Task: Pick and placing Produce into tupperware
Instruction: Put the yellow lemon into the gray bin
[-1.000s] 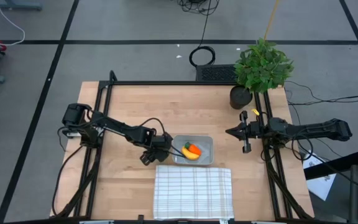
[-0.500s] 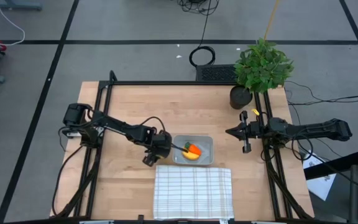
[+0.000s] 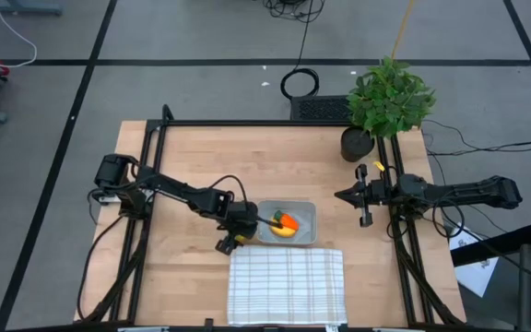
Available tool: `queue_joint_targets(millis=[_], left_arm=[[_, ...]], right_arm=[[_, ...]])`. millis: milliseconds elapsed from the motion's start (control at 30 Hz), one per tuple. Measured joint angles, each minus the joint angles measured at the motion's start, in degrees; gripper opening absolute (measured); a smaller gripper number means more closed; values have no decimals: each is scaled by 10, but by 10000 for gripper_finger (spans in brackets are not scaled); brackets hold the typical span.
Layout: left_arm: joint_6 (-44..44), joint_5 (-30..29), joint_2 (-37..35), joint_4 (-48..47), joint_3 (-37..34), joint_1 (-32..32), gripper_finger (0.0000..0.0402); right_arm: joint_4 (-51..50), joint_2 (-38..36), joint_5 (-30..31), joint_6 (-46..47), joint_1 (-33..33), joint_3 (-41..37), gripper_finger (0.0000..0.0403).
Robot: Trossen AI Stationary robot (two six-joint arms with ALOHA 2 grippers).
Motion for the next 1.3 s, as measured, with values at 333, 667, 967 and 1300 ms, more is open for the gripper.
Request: queue_joint_targets(millis=[333,667,967,1300], left_arm=[[21,-14,-1,-15,0,-1,292],[25,-19,-2,-34,0,-1,292],[139,-32,-2,-53,1,-2,292],[143,-40,-2,-55,1,-2,291]], right_arm=[[0,0,0,3,0,0,0],[0,0,0,3,0,0,0],[0,0,0,3,0,0,0],[0,0,0,1,0,0,0]])
